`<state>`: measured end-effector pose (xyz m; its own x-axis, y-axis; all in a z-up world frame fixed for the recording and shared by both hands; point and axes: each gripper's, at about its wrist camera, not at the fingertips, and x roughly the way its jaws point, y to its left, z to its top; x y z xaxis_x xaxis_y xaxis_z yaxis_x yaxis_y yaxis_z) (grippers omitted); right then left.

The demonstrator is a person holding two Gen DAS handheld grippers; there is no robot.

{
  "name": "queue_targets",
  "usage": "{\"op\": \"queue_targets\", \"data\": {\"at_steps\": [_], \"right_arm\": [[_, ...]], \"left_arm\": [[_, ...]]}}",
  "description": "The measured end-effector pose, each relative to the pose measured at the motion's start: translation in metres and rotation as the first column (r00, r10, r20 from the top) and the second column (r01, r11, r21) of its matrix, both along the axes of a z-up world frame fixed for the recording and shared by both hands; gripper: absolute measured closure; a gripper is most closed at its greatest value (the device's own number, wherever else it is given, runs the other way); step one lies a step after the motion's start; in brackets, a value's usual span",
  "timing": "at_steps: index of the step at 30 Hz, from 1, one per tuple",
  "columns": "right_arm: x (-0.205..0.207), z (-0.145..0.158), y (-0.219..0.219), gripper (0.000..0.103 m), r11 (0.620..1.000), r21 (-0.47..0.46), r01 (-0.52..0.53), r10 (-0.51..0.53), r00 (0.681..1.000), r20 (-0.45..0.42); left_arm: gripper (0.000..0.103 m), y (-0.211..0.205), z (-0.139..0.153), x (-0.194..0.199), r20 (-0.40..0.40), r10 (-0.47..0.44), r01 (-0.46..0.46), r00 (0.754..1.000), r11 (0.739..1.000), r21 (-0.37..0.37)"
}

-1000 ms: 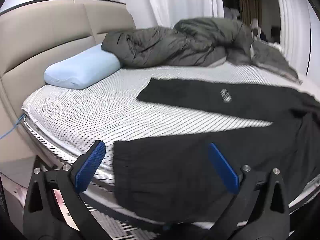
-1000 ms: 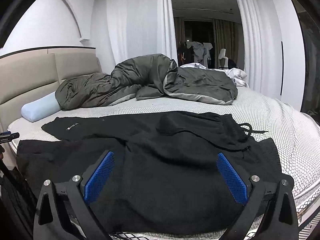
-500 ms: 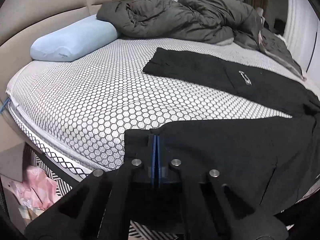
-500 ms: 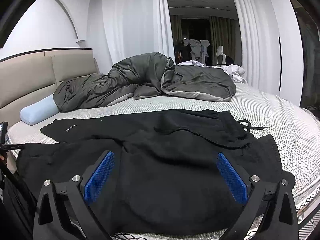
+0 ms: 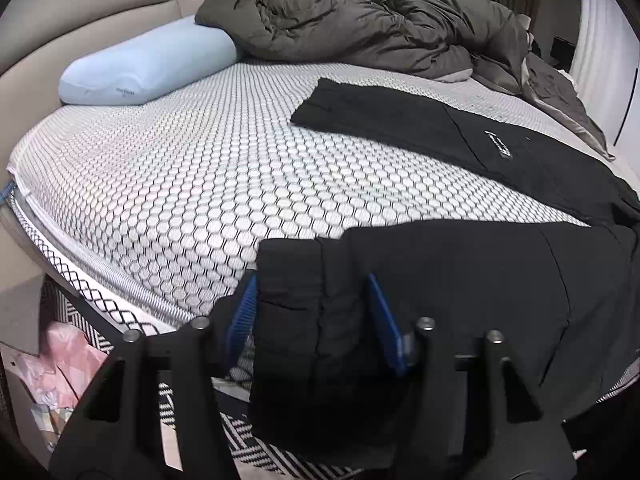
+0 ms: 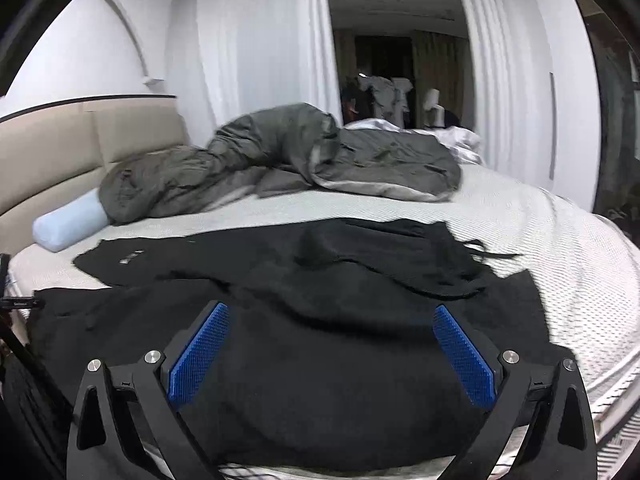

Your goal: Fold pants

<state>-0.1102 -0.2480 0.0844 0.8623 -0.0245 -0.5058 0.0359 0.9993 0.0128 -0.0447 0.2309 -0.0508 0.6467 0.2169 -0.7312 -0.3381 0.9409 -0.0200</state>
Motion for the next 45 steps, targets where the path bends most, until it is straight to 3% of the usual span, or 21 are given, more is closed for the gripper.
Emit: {"op": "queue_targets", "data": {"at_steps": [3,6,8,13,15,17,19,20,22,23,29,33,36,38,39,40,41,43,45], "right_arm": [[0.003,-0.003,-0.037,0.0,0.991,0.048,0.128,-0.125,0.991,-0.057],[0.002,-0.012,-0.08,0.0,0.946,0.179,0.269,-0.25,0.961,-0.121],[-0.001,-0.016,-0.095,0.0,0.922,0.24,0.302,-0.277,0.952,-0.133],[0.004,-0.015,-0.087,0.0,0.938,0.197,0.287,-0.264,0.955,-0.137],[0.008,-0.015,-0.083,0.0,0.945,0.18,0.275,-0.252,0.957,-0.142],[0.012,-0.015,-0.079,0.0,0.948,0.167,0.27,-0.248,0.959,-0.141],[0.012,-0.016,-0.08,0.0,0.949,0.164,0.27,-0.249,0.958,-0.142],[0.012,-0.016,-0.08,0.0,0.948,0.166,0.273,-0.251,0.957,-0.143],[0.006,-0.014,-0.084,0.0,0.944,0.177,0.279,-0.255,0.956,-0.143],[0.003,-0.012,-0.086,0.0,0.944,0.18,0.275,-0.251,0.957,-0.147],[-0.022,0.004,-0.112,0.0,0.952,0.12,0.282,-0.256,0.947,-0.195],[-0.043,-0.014,-0.139,0.001,0.914,0.269,0.304,-0.238,0.938,-0.251],[-0.051,-0.034,-0.153,0.014,0.86,0.413,0.298,-0.19,0.94,-0.283],[-0.049,-0.046,-0.157,0.022,0.834,0.463,0.301,-0.174,0.939,-0.298],[-0.047,-0.051,-0.158,0.03,0.821,0.483,0.305,-0.168,0.937,-0.306],[-0.044,-0.056,-0.16,0.045,0.807,0.502,0.311,-0.163,0.935,-0.316],[-0.04,-0.06,-0.161,0.051,0.796,0.514,0.319,-0.165,0.932,-0.324],[-0.036,-0.056,-0.155,0.081,0.824,0.446,0.349,-0.213,0.921,-0.327],[-0.041,-0.044,-0.145,0.085,0.866,0.366,0.342,-0.242,0.925,-0.293]], "left_arm": [[0.075,-0.008,0.004,0.004,0.013,-0.019,0.018,1.0,0.999,0.03],[0.077,-0.016,0.015,0.007,0.03,-0.017,0.015,0.999,0.997,0.082],[0.077,-0.016,0.027,0.014,0.047,-0.02,0.016,0.999,0.995,0.099],[0.077,-0.003,0.063,0.053,0.077,-0.047,0.039,0.996,0.994,0.103],[0.076,0.006,0.065,0.085,0.038,-0.056,0.051,0.998,0.992,0.115],[0.069,0.012,0.051,0.116,-0.06,-0.04,0.047,0.997,0.991,0.128],[0.062,0.012,0.042,0.125,-0.121,-0.023,0.04,0.992,0.989,0.142],[0.059,0.012,0.042,0.12,-0.107,-0.023,0.039,0.994,0.989,0.144],[0.028,0.015,0.046,0.102,-0.058,-0.014,0.02,0.998,0.995,0.099],[0.023,0.018,0.049,0.089,-0.025,-0.001,0.002,1.0,0.998,0.068],[0.021,0.033,0.059,0.017,0.086,0.084,-0.078,0.993,0.994,-0.073],[0.021,0.038,0.043,-0.016,0.103,0.126,-0.109,0.987,0.982,-0.157],[0.021,0.034,0.031,-0.028,0.109,0.13,-0.106,0.986,0.973,-0.203],[0.021,0.033,0.027,-0.032,0.116,0.134,-0.105,0.984,0.968,-0.229],[0.021,0.032,0.024,-0.032,0.116,0.135,-0.105,0.984,0.966,-0.235],[0.021,0.032,0.022,-0.032,0.116,0.139,-0.108,0.984,0.965,-0.237],[0.021,0.031,0.021,-0.034,0.115,0.146,-0.116,0.983,0.965,-0.236],[0.021,0.031,0.02,-0.038,0.114,0.16,-0.13,0.981,0.964,-0.23],[0.021,0.031,0.02,-0.041,0.11,0.174,-0.146,0.979,0.964,-0.222]]}}
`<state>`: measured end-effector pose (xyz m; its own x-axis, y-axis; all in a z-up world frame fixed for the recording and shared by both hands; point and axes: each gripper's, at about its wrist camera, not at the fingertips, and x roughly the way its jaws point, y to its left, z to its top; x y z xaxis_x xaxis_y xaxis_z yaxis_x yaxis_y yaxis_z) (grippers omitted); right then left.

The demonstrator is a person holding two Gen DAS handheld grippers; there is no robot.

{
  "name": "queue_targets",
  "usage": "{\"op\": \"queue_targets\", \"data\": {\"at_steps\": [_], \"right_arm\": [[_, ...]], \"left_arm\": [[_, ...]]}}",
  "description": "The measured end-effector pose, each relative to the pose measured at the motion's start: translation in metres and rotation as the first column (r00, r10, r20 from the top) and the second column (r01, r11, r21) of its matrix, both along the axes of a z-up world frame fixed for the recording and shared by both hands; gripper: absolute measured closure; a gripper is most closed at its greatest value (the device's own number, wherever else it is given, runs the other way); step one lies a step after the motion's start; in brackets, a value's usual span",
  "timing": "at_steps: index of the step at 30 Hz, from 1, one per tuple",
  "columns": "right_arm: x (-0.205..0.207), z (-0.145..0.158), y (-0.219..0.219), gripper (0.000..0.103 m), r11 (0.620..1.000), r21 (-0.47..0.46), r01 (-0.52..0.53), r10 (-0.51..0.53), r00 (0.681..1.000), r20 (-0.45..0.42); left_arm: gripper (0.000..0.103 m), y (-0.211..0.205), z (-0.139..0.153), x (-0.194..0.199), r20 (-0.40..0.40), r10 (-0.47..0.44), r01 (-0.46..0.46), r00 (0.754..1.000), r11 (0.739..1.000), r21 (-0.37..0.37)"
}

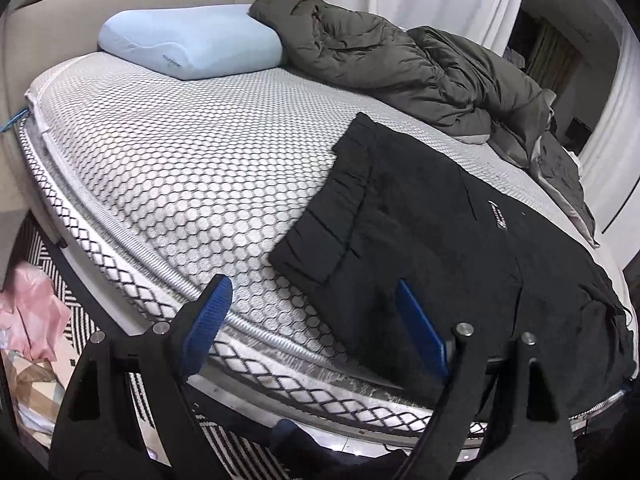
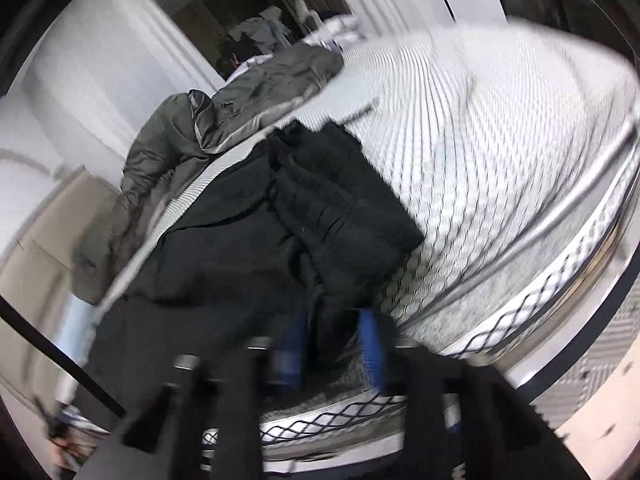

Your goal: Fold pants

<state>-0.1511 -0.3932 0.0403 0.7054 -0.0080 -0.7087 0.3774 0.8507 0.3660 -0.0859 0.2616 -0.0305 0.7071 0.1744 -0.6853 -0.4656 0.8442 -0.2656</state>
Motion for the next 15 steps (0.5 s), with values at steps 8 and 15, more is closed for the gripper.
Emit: {"op": "queue_targets", "data": {"at_steps": [8,15], "right_arm": [[-0.01,-0.006,-0.005,0.084,1.0,0.0,0.015,-0.015,1.0,-0.02],[-0.006,0.001,-0.007,0.074,1.0,0.021,-0.005,0.005,1.0,0.004]], "left_arm": [[0.03,-0.001,-0.012,-0.018,0.018,-0.03,0.032,0.999,0.994,-0.101],[0.066,-0.01,-0.015,0.012,0.047,-0.075,0.082,0.996,0.984,-0.156]]}}
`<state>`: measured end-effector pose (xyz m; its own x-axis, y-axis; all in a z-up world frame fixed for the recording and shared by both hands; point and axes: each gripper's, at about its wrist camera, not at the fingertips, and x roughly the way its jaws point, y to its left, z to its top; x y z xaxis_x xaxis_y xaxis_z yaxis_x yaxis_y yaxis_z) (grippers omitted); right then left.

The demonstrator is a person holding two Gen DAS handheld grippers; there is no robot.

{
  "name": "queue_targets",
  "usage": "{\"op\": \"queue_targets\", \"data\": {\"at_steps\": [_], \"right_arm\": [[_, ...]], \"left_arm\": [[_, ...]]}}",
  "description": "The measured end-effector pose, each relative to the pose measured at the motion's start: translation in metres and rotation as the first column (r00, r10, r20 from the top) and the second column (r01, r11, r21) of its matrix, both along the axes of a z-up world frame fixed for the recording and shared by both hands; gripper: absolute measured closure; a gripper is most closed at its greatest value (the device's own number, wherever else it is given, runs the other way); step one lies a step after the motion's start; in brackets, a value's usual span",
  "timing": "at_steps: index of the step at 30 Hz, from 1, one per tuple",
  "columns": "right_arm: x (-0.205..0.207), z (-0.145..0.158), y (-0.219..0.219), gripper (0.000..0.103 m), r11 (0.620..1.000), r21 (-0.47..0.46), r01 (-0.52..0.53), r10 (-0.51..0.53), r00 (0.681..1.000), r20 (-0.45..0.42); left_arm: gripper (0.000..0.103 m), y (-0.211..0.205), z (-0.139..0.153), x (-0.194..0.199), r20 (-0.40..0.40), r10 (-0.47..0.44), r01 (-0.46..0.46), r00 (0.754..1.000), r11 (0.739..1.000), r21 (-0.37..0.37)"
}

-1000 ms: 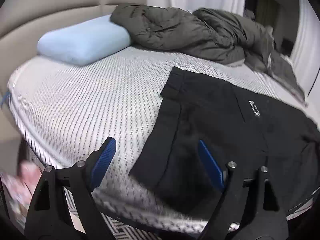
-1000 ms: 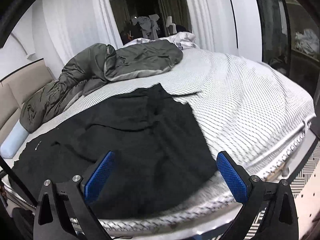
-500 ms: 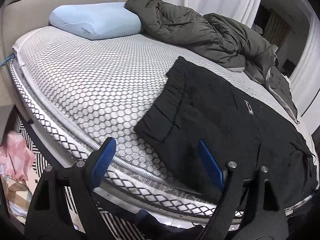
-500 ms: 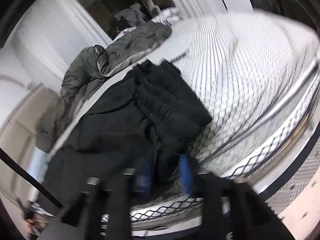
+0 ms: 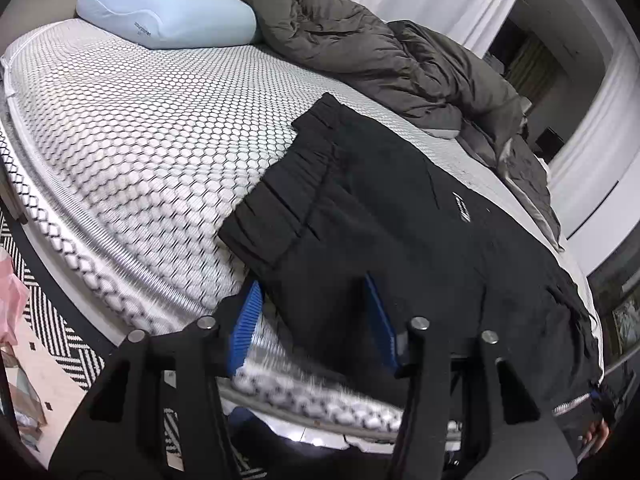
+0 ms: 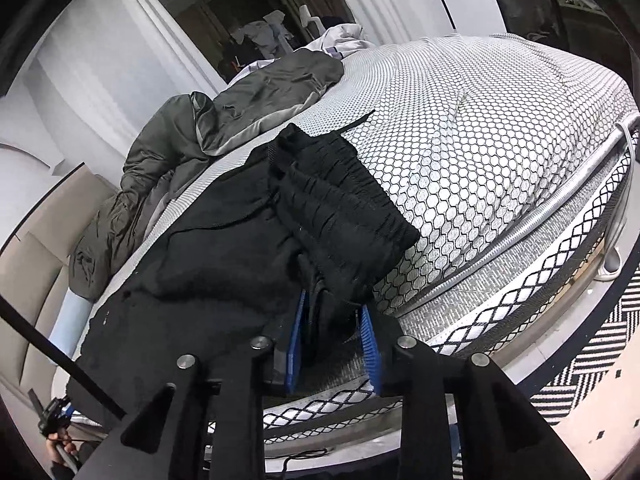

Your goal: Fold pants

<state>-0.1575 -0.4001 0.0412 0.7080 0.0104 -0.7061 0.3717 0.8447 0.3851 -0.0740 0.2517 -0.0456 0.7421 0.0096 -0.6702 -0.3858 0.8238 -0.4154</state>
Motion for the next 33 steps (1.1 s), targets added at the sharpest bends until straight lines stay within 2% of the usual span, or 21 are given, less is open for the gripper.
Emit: {"op": "queue_targets", "data": {"at_steps": [1,2,4,5,7,10,11,14,15,16,17,18,20,23,25,30,33], "right_arm": [[0.001,0.0,-0.001,0.072,1.0,0.005,0.001,-0.001,1.0,0.0],[0.002,-0.002,-0.003,0.071,1.0,0.02,0.001,-0.001,1.0,0.003],[0.006,-0.005,-0.006,0.071,0.999,0.05,0.007,-0.007,1.0,0.005],[0.009,-0.006,-0.007,0.072,0.998,0.063,0.01,-0.011,1.0,0.009],[0.01,-0.004,-0.006,0.086,0.998,0.057,0.013,-0.014,1.0,0.009],[0.005,0.002,0.002,0.087,1.0,-0.003,-0.011,0.011,1.0,0.002],[0.002,0.001,0.002,0.087,1.0,-0.008,-0.016,0.016,1.0,-0.007],[0.004,-0.005,0.0,0.069,0.999,-0.038,-0.028,0.025,0.996,-0.081],[0.003,-0.001,0.0,0.057,0.999,-0.047,-0.023,0.019,0.996,-0.083],[0.002,0.006,0.0,0.046,0.998,-0.065,-0.02,0.015,0.998,-0.069],[0.001,0.017,0.0,0.044,0.995,-0.096,-0.018,0.014,0.999,-0.042],[0.002,0.026,0.0,0.043,0.993,-0.116,-0.02,0.018,1.0,-0.021],[0.013,0.045,-0.001,0.043,0.988,-0.147,-0.05,0.051,0.999,0.0],[0.047,0.065,0.002,0.042,0.977,-0.174,-0.121,0.12,0.993,-0.016],[0.073,0.073,0.006,0.036,0.968,-0.185,-0.17,0.168,0.985,-0.027],[0.152,0.073,0.009,0.034,0.952,-0.15,-0.265,0.256,0.963,-0.08],[0.197,0.067,0.008,0.034,0.947,-0.136,-0.291,0.275,0.953,-0.126]], "left_arm": [[0.077,0.003,-0.003,0.004,-0.008,0.022,-0.022,1.0,1.0,-0.02],[0.081,0.007,-0.004,0.006,0.001,0.041,-0.041,0.999,0.998,-0.048],[0.091,0.009,0.0,0.007,0.022,0.05,-0.049,0.999,0.997,-0.052],[0.092,0.007,0.004,0.004,0.036,0.051,-0.049,0.998,0.998,-0.044],[0.092,0.004,0.011,-0.003,0.046,0.052,-0.052,0.998,0.999,-0.013],[0.091,0.008,0.012,-0.014,0.023,0.039,-0.039,0.999,0.999,0.012],[0.089,0.009,0.007,-0.013,-0.013,0.029,-0.029,1.0,0.999,0.017],[0.08,0.007,0.012,-0.014,-0.037,0.052,-0.049,0.998,0.995,0.083],[0.075,0.004,0.019,-0.017,-0.022,0.054,-0.052,0.998,0.993,0.104],[0.059,0.003,0.024,-0.02,-0.007,0.056,-0.055,0.998,0.992,0.117],[0.046,0.001,0.032,-0.022,0.008,0.065,-0.065,0.998,0.989,0.135],[0.028,-0.001,0.041,-0.022,0.025,0.073,-0.076,0.997,0.985,0.155],[0.024,-0.008,0.057,-0.018,0.059,0.061,-0.071,0.996,0.979,0.192],[0.015,-0.022,0.075,0.0,0.063,0.019,-0.033,0.998,0.973,0.229],[0.001,-0.033,0.084,0.015,0.063,-0.009,-0.007,0.998,0.969,0.246],[0.001,-0.055,0.096,0.072,-0.006,-0.103,0.101,0.995,0.959,0.263],[0.001,-0.055,0.103,0.114,-0.052,-0.114,0.124,0.992,0.95,0.286]]}}
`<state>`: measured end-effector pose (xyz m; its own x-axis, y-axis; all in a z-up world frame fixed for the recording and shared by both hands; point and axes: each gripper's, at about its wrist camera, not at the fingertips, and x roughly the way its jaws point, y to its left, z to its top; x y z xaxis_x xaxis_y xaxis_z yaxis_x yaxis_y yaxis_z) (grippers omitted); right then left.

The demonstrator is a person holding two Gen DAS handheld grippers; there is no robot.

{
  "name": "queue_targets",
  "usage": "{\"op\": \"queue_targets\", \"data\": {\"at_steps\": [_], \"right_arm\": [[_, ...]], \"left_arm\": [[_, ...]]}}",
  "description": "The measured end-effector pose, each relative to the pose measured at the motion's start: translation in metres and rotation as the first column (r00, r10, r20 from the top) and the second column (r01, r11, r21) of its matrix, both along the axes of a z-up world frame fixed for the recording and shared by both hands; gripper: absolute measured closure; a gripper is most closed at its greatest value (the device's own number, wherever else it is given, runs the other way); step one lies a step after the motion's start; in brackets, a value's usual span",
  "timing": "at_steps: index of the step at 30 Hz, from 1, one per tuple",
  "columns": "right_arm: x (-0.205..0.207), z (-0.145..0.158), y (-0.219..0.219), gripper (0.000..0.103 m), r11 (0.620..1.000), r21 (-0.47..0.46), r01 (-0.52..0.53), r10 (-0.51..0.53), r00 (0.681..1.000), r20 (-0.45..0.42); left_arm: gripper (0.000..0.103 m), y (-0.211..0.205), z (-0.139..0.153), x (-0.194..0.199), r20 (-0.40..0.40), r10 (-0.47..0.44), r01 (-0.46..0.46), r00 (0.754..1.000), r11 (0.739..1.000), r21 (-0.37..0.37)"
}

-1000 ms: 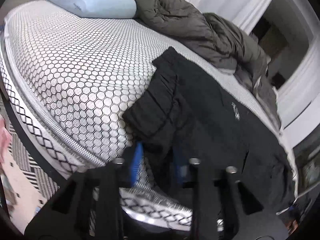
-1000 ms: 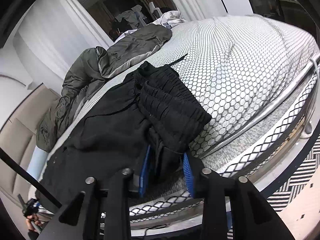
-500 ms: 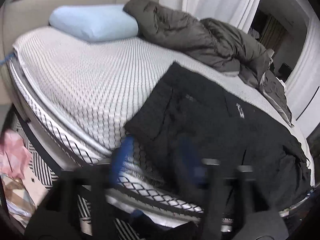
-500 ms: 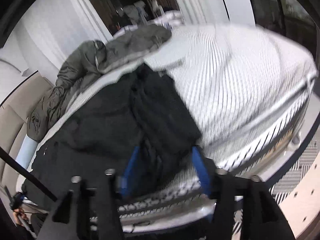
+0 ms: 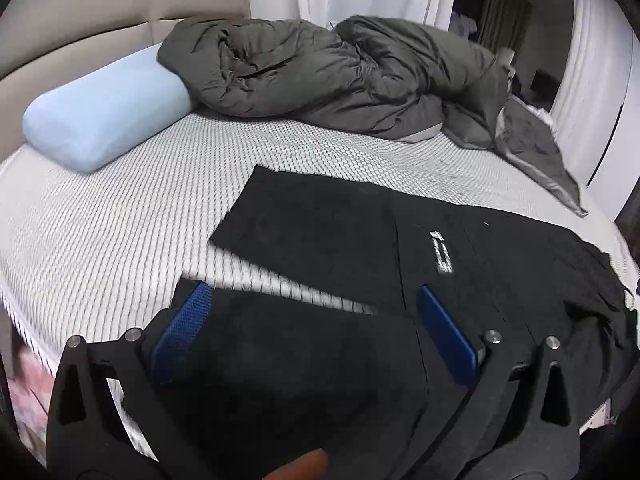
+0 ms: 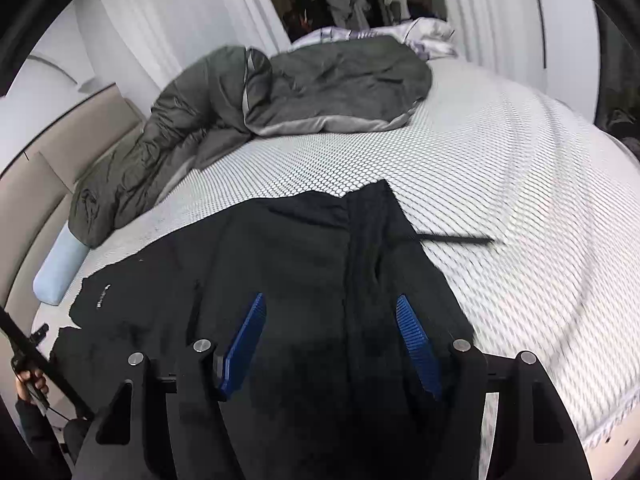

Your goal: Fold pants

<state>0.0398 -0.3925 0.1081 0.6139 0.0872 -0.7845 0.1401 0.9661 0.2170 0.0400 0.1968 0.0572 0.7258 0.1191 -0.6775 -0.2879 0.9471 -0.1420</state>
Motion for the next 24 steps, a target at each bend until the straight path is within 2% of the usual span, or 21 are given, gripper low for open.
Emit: {"op": "queue_targets", "data": {"at_steps": [4,7,11,12,13,14,15,16,17,18,19,21,24], "right_arm": [[0.057,-0.016,-0.008,0.034,1.0,-0.01,-0.013,0.013,0.998,-0.06],[0.101,-0.035,-0.025,0.034,0.999,-0.028,0.025,-0.028,0.992,-0.125],[0.143,-0.057,-0.039,0.035,0.999,-0.028,0.028,-0.033,0.981,-0.192],[0.151,-0.062,-0.04,0.046,0.999,-0.035,0.025,-0.032,0.978,-0.206],[0.157,-0.067,-0.04,0.065,0.999,-0.032,0.013,-0.02,0.975,-0.22],[0.165,-0.072,-0.038,0.067,1.0,-0.02,-0.013,0.008,0.971,-0.239],[0.169,-0.074,-0.034,0.079,0.998,-0.048,-0.041,0.028,0.969,-0.244],[0.172,-0.073,-0.028,0.084,0.992,-0.102,-0.073,0.047,0.971,-0.235],[0.174,-0.07,-0.024,0.086,0.986,-0.137,-0.099,0.067,0.972,-0.224],[0.175,-0.067,-0.021,0.095,0.982,-0.154,-0.109,0.074,0.974,-0.214],[0.179,-0.061,-0.021,0.096,0.976,-0.184,-0.114,0.077,0.977,-0.197],[0.182,-0.056,-0.023,0.096,0.964,-0.25,-0.091,0.051,0.985,-0.164],[0.199,-0.046,-0.035,0.096,0.96,-0.279,-0.017,-0.014,0.994,-0.107]], "left_arm": [[0.001,0.016,0.005,0.054,-0.055,0.016,-0.013,0.998,0.999,0.051],[0.001,0.036,-0.002,0.096,-0.108,0.011,-0.005,0.994,0.998,0.059],[0.003,0.065,-0.03,0.146,-0.212,0.003,0.006,0.977,0.999,0.042],[0.006,0.07,-0.041,0.157,-0.255,-0.001,0.011,0.967,0.999,0.04],[0.013,0.073,-0.052,0.169,-0.306,-0.01,0.022,0.952,0.999,0.037],[0.018,0.074,-0.062,0.176,-0.345,-0.018,0.032,0.938,0.999,0.036],[0.032,0.075,-0.073,0.184,-0.39,-0.018,0.04,0.92,0.998,0.048],[0.043,0.075,-0.08,0.189,-0.411,-0.011,0.042,0.911,0.997,0.067],[0.052,0.074,-0.082,0.193,-0.404,-0.009,0.047,0.915,0.995,0.085],[0.071,0.072,-0.08,0.196,-0.387,-0.011,0.057,0.922,0.993,0.107],[0.078,0.071,-0.078,0.199,-0.377,-0.017,0.063,0.926,0.992,0.109],[0.083,0.067,-0.072,0.208,-0.344,-0.012,0.064,0.939,0.988,0.141],[0.084,0.064,-0.071,0.232,-0.342,0.002,0.058,0.94,0.985,0.165]]}}
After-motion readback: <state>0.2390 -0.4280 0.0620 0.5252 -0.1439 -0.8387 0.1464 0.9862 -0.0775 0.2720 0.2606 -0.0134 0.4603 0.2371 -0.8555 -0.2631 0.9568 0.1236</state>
